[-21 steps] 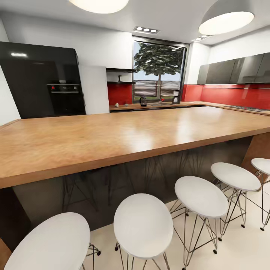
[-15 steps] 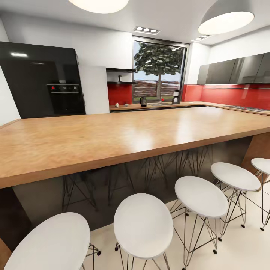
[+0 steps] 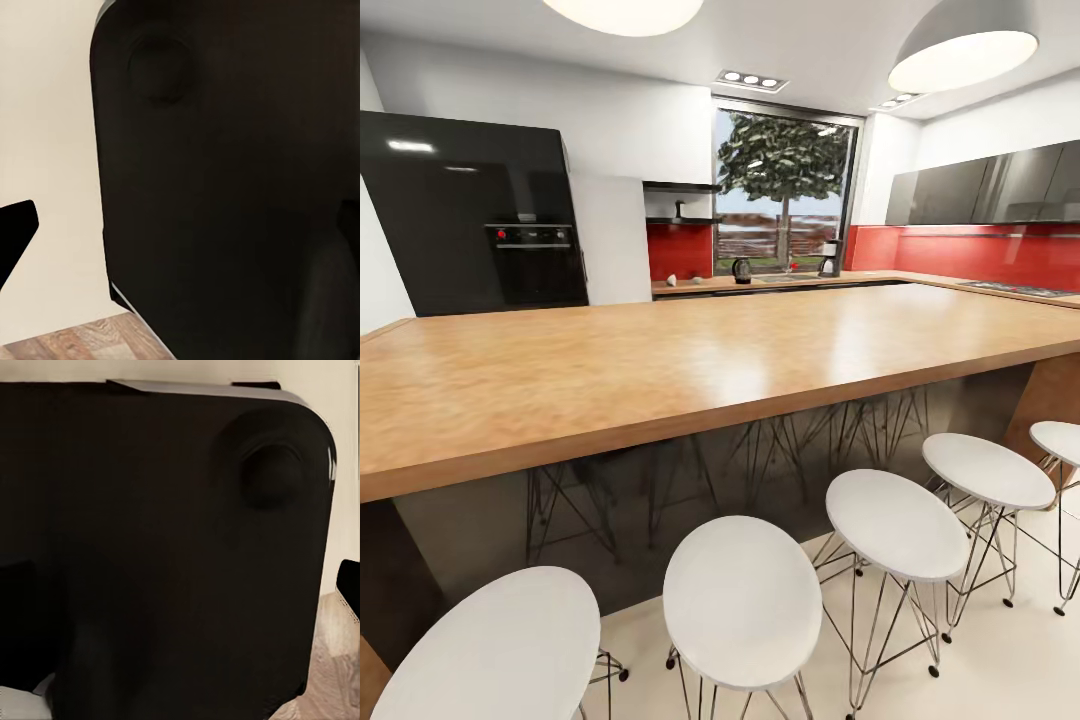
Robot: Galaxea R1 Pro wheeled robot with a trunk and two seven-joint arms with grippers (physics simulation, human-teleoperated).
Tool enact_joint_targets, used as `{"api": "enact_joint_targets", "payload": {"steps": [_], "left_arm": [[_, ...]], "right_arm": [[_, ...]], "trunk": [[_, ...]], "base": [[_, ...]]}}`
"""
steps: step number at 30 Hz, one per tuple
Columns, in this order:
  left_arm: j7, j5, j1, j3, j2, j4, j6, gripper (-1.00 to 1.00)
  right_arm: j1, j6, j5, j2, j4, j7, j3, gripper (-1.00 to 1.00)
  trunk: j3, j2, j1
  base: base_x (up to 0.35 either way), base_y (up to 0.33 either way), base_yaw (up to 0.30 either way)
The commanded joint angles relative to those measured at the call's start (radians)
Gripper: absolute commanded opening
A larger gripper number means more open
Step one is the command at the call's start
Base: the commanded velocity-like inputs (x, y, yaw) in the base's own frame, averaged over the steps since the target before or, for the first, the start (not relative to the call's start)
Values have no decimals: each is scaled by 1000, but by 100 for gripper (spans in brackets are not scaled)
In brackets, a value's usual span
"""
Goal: Set up a coffee station on the kitchen countertop: keep the coffee maker on the countertop, move the bottle of coffee from the kitchen shelf to the counter next to the coffee maker, place a paper coffee filter on top of the coffee maker, put the saucer next to the coffee maker with the coffee cup on the saucer, and place the electric kettle next to the coffee maker.
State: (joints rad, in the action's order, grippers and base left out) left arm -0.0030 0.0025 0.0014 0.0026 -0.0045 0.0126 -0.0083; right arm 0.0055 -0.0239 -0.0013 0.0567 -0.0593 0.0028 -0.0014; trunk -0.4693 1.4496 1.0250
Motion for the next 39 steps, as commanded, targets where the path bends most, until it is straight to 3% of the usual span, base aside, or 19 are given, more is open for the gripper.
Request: {"api": "enact_joint_targets", "payload": {"steps": [1,15,23,39], "left_arm": [[0,0,0,-1,0,1,-1,100],[-1,-7,0,-7,-2,5,-21,100],[0,-10,0,-7,-2,4,-61,100],[0,-9,0,-6,-2,4,-65,100]], "right_arm": [[1,-5,0,0,-7,0,-1,100],[1,-10,0,-1,-36,0,-2,100],[1,-10,0,-1,-36,0,-2,100],[1,-10,0,-1,-36,0,-3,100]], "trunk": [[-1,0,0],[-1,0,0],[-1,0,0],[-5,0,0]], "base": [[0,0,-87],[7,-21,-235],[102,-214,-267],[119,-245,-271]]}}
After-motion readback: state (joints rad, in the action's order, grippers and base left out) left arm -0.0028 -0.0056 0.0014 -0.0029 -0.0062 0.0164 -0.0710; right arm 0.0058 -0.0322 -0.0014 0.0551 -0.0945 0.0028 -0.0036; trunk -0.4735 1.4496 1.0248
